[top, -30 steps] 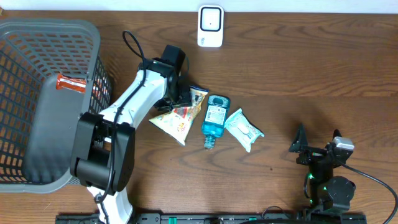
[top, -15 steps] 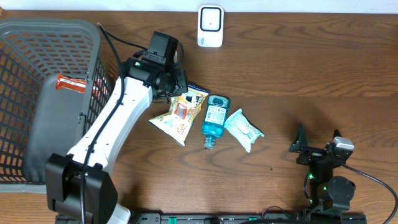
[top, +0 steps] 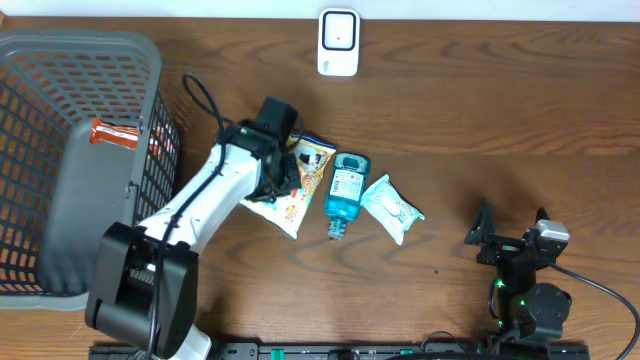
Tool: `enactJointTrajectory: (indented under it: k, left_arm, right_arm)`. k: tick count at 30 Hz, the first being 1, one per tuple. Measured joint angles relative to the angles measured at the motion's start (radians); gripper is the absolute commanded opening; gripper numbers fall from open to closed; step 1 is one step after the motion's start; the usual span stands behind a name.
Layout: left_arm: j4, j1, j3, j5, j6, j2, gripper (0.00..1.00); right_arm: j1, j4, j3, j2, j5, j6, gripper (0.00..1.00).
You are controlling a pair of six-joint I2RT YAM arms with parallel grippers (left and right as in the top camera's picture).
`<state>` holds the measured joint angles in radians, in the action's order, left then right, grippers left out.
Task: Scan the item barcode
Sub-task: 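Lift the snack bag out and lower it left of the bottle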
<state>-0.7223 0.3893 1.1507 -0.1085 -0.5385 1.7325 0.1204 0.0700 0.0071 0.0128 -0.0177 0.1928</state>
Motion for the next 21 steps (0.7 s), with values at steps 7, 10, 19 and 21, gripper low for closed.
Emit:
enactJointTrajectory:
  k: [7,10,19,21]
  left_arm:
    - [0.184,-0.003,-0.171,-0.024,-0.050,-0.006,0.08]
    - [0.180,-0.002,-0.191,-0.052,-0.066,-0.018,0.08]
    - [0.123,0.034,-0.160,-0.061,-0.048,-0.174,0.08]
    - [0.159,0.034,-0.123,-0.029,-0.041,-0.261,0.08]
  right_arm:
    - [0.000,0.000,0.000,0.000,0.000,0.000,0.99]
    - [0.000,0.000,0.000,0.000,0.000,0.000,0.99]
    - [0.000,0.000,0.000,0.000,0.000,0.000,0.99]
    - [0.000,0.000,0.000,0.000,0.000,0.000,0.99]
